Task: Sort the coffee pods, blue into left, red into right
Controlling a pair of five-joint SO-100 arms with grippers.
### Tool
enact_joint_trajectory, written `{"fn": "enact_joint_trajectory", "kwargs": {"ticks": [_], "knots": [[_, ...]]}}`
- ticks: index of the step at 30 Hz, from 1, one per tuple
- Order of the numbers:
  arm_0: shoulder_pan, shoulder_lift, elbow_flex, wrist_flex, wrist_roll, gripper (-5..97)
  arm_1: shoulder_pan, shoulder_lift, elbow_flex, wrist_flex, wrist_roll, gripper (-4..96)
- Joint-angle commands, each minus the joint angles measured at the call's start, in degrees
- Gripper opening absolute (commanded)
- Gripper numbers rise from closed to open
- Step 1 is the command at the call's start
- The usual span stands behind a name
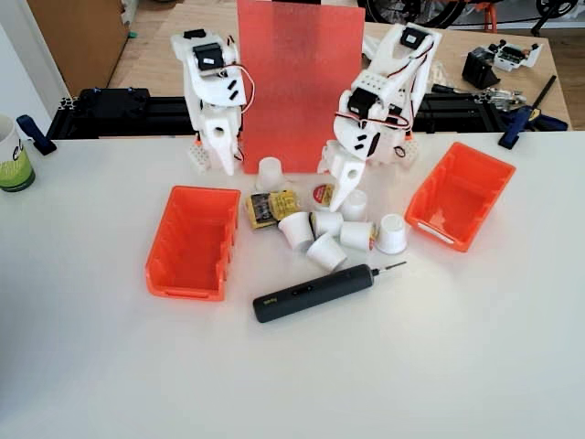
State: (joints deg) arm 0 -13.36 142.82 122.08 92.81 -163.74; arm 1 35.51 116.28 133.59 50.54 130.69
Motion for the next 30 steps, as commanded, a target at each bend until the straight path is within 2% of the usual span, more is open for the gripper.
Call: {"fn": "enact_joint_trajectory", "kwargs": {"ticks": [1, 4, 8, 14, 16, 23, 25, 30], "knots": [[-0.53, 0.53, 0.35, -0.09, -0.18, 29, -0.35, -0.18, 0.35, -0.97, -0.09, 43.7], [-0.62, 0.88, 3.34, 0.18, -0.26, 29, -0.44, -0.18, 0.79, -1.05, -0.26, 42.7], [-1.05, 1.41, 10.46, 0.0, 0.53, 30, -0.44, -0.18, 1.58, -1.67, -0.35, 36.7], [-1.14, 11.07, 17.58, 1.23, 1.23, 31, -0.44, -0.18, 1.67, -1.32, -0.09, 24.7], [-1.32, 12.39, 17.58, 2.29, 3.16, 30, -0.44, -0.18, 1.67, -1.14, 0.18, 24.2], [-2.2, 12.48, 17.14, 2.9, 3.6, 30, 0.79, -0.18, -1.05, 2.55, -0.97, 22.9], [-3.87, 11.78, 17.05, 2.9, 6.06, 31, 1.05, 0.0, -4.57, 6.06, -2.46, 22.9], [-12.48, 11.51, 17.14, 2.64, 18.19, 32, 0.79, 0.44, -19.25, 18.63, -7.47, 22.5]]}}
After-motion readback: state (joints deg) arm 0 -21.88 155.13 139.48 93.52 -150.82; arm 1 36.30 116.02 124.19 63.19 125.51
